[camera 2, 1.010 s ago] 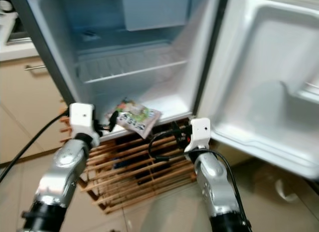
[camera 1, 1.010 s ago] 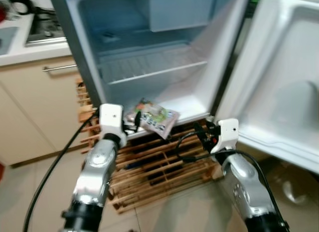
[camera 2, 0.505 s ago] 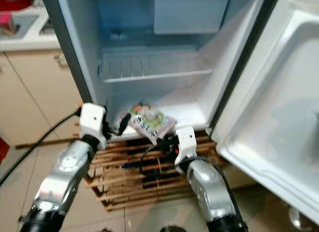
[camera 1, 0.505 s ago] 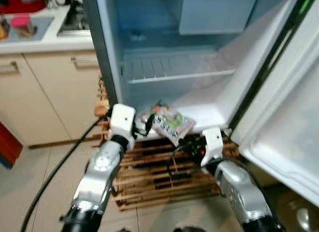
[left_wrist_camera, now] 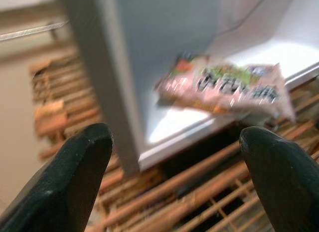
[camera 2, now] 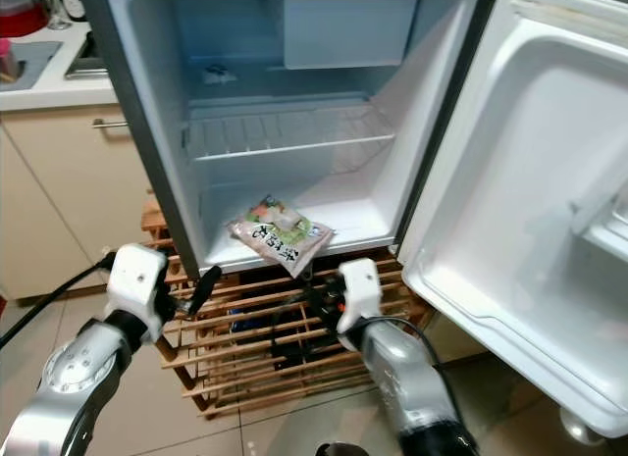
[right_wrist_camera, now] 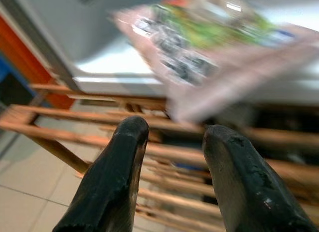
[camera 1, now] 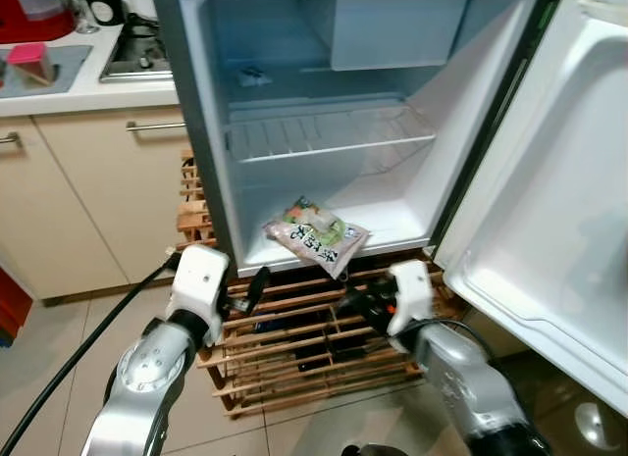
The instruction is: Restocking fridge
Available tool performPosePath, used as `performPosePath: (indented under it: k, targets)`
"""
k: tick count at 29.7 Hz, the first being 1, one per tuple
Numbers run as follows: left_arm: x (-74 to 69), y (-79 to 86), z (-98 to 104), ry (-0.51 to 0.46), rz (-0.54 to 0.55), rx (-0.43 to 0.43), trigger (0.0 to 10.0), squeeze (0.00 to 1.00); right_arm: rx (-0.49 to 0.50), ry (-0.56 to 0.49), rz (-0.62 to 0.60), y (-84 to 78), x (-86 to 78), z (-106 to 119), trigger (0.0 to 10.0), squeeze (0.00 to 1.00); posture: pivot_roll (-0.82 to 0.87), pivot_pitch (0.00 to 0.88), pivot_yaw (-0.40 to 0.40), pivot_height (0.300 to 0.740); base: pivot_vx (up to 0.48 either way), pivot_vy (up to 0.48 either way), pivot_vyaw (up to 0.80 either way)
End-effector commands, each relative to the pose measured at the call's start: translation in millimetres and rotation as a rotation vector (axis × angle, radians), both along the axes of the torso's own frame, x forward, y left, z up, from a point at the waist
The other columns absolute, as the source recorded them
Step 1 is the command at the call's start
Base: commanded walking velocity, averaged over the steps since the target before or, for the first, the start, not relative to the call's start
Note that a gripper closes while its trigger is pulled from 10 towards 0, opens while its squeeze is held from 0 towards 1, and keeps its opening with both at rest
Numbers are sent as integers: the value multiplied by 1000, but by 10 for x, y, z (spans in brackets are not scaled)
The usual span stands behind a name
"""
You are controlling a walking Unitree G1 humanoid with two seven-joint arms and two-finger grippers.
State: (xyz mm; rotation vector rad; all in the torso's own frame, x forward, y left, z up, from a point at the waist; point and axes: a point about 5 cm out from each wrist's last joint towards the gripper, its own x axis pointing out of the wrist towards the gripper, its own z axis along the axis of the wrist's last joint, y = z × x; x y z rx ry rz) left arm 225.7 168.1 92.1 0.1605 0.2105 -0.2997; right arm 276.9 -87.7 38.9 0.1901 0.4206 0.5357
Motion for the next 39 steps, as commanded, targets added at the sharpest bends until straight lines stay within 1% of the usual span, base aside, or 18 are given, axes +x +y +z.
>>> performPosePath:
  k: [1, 3, 4, 5, 10, 12, 13, 15, 16, 18, 19, 20, 23, 25, 26, 30, 35, 39]
  targets:
    - [-72, 52, 74, -15, 23, 5, 10000, 0, -44, -37, -16, 75, 83, 20, 10000, 0, 38, 16, -22, 740, 0, 0, 0]
    - [-166, 95, 75, -4, 35, 7, 10000, 0, -70, -51, -21, 189, 155, 30, 10000, 0, 64, 38, -26, 740, 0, 0, 0]
    - [-166, 95, 75, -4, 35, 7, 10000, 0, -70, -51, -21, 189, 155, 30, 10000, 0, 64, 38, -26, 740, 0, 0, 0]
    - [-246, 142, 73, 12, 45, 20, 10000, 0, -71, -42, -18, 294, 210, 30, 10000, 0, 79, 51, -30, 740, 0, 0, 0]
    - [-398, 237, 107, 32, 84, 28, 10000, 0, -94, -58, -8, 413, 255, 36, 10000, 0, 111, 89, -31, 740, 0, 0, 0]
    - [-417, 235, 109, 37, 83, 29, 10000, 0, -117, -64, 4, 423, 266, 25, 10000, 0, 114, 94, -32, 740, 0, 0, 0]
    - [-445, 227, 118, 42, 82, 28, 10000, 0, -167, -84, 17, 418, 290, 11, 10000, 0, 116, 98, -29, 740, 0, 0, 0]
    - [-446, 224, 120, 43, 81, 28, 10000, 0, -188, -93, 19, 407, 302, 10, 10000, 0, 116, 98, -29, 740, 0, 0, 0]
    - [-450, 222, 127, 45, 82, 27, 10000, 0, -293, -148, 24, 342, 367, 27, 10000, 0, 117, 99, -25, 740, 0, 0, 0]
    - [-451, 223, 128, 49, 82, 28, 10000, 0, -400, -205, 36, 272, 437, 59, 10000, 0, 116, 97, -24, 740, 0, 0, 0]
    - [-451, 223, 128, 49, 82, 28, 10000, 0, -400, -205, 36, 272, 437, 59, 10000, 0, 116, 97, -24, 740, 0, 0, 0]
    - [-452, 222, 130, 51, 81, 28, 10000, 0, -448, -226, 42, 240, 468, 73, 10000, 0, 116, 96, -24, 740, 0, 0, 0]
    - [-439, 216, 139, 52, 83, 27, 10000, 0, -616, -282, 58, 94, 565, 112, 10000, 0, 118, 90, -25, 740, 0, 0, 0]
    - [-434, 215, 140, 52, 84, 27, 10000, 0, -645, -290, 55, 49, 592, 125, 10000, 0, 118, 84, -28, 740, 0, 0, 0]
    - [-427, 205, 141, 52, 87, 23, 10000, 0, -704, -325, 34, -66, 680, 206, 10000, 0, 115, 80, -32, 740, 0, 0, 0]
    - [-408, 165, 117, 55, 86, 16, 10000, 0, -742, -376, -33, -197, 815, 371, 10000, 0, 104, 68, -35, 740, 0, 0, 0]
    - [-363, 139, 99, 54, 80, 14, 10000, 0, -755, -414, -34, -171, 846, 426, 10000, 0, 96, 61, -41, 740, 0, 0, 0]
    - [-287, 126, 108, 40, 81, 8, 10000, 0, -721, -417, -20, -93, 802, 381, 10000, 0, 86, 55, -43, 740, 0, 0, 0]
